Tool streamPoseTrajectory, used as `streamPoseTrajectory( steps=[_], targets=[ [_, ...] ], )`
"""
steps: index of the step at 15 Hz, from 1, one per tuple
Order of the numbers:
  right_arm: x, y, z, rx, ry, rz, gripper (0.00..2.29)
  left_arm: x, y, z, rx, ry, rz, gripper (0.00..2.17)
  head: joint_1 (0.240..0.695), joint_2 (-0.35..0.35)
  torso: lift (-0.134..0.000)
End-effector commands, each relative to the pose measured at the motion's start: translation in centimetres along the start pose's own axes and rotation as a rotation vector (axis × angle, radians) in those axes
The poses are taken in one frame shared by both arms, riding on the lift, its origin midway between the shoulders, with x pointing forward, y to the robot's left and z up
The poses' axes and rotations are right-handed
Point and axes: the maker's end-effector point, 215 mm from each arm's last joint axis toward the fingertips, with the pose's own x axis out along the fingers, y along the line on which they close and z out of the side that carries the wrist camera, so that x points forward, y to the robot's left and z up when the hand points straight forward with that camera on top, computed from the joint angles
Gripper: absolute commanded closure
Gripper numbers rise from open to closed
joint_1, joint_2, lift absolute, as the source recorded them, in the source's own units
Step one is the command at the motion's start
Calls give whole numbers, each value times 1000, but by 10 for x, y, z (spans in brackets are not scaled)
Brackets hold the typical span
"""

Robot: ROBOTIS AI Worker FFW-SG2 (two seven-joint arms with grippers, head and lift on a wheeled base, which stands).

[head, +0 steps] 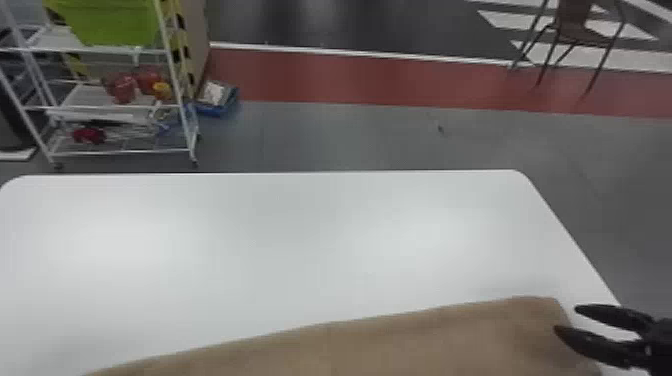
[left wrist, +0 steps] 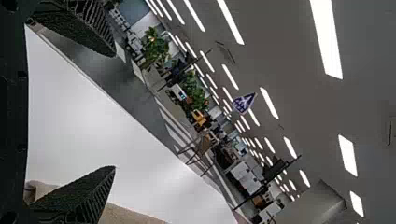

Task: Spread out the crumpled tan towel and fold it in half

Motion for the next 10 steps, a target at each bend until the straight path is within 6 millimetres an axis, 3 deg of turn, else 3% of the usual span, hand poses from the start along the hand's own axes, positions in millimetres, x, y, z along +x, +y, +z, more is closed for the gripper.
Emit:
streamPoseTrajectory(
  steps=[1, 5, 7, 10],
  targets=[
    [-4, -9, -15, 28, 30, -6, 147, -1, 0, -3, -2, 5, -5, 16, 695, -182, -120],
    [-6, -10, -14, 34, 20, -6, 147, 7, -9, -5, -2, 7, -45, 16, 695, -209, -120],
    [-6, -10, -13, 35, 17, -6, 147, 16, -16, -8, -15, 14, -83, 113, 695, -222, -120],
    [-9, -12, -13, 33, 15, -12, 147, 25, -28, -24, -270, 36, -167, 137, 695, -238, -120]
  ],
)
